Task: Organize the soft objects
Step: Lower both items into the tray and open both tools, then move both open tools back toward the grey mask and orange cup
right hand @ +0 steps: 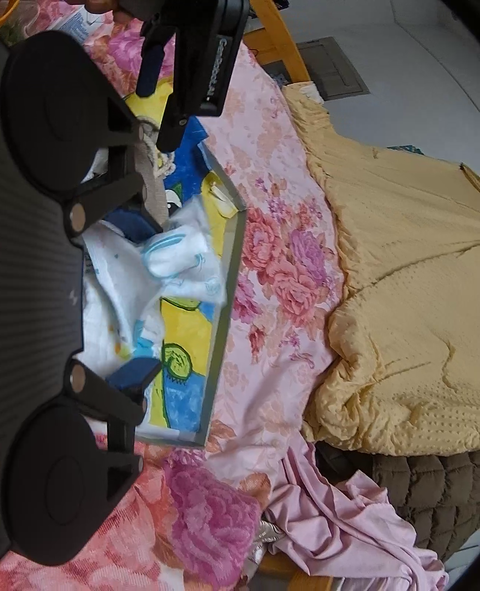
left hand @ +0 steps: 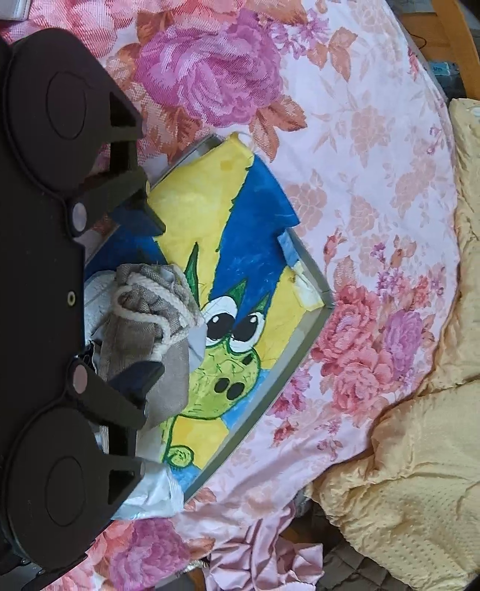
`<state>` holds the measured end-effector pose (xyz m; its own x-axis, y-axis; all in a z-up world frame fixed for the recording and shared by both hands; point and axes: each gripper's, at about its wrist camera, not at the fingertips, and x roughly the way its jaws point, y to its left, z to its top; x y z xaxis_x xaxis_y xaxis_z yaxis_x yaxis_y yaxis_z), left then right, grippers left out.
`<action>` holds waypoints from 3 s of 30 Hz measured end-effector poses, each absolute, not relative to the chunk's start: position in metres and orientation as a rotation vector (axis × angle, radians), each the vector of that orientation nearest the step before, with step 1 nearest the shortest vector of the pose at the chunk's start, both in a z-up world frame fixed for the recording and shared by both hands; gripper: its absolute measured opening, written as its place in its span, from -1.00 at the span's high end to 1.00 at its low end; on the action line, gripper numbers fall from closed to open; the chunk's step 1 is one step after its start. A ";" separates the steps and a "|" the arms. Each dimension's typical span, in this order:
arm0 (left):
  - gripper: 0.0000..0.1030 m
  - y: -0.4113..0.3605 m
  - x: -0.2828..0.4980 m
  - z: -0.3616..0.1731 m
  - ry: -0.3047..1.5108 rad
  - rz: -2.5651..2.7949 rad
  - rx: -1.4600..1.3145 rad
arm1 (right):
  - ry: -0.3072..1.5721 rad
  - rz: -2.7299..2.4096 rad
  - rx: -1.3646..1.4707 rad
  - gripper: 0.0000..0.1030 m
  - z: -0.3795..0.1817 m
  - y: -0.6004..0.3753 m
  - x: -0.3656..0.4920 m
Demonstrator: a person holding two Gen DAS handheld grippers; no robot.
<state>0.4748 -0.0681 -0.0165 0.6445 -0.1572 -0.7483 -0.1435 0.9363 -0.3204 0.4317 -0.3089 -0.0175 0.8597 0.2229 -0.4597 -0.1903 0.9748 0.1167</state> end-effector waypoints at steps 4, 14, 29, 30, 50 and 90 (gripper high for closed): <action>-0.64 -0.065 0.465 -0.005 0.851 -0.022 -0.374 | 0.458 0.213 0.090 -0.76 -0.007 -0.315 0.422; -0.92 -0.059 0.418 0.029 0.693 -0.057 -0.337 | 0.359 0.191 0.103 -0.99 0.021 -0.326 0.384; -0.98 -0.051 0.304 0.066 0.421 -0.082 -0.188 | 0.243 0.242 0.137 -0.99 0.058 -0.316 0.301; -0.98 -0.050 0.296 0.067 0.409 -0.081 -0.181 | 0.239 0.251 0.140 -0.99 0.059 -0.314 0.296; -0.98 0.003 0.171 0.054 0.339 -0.025 -0.257 | 0.241 0.385 0.016 -0.99 0.054 -0.262 0.197; -0.98 0.062 0.096 -0.013 0.497 0.130 -0.210 | 0.431 0.529 -0.186 -0.99 0.001 -0.189 0.147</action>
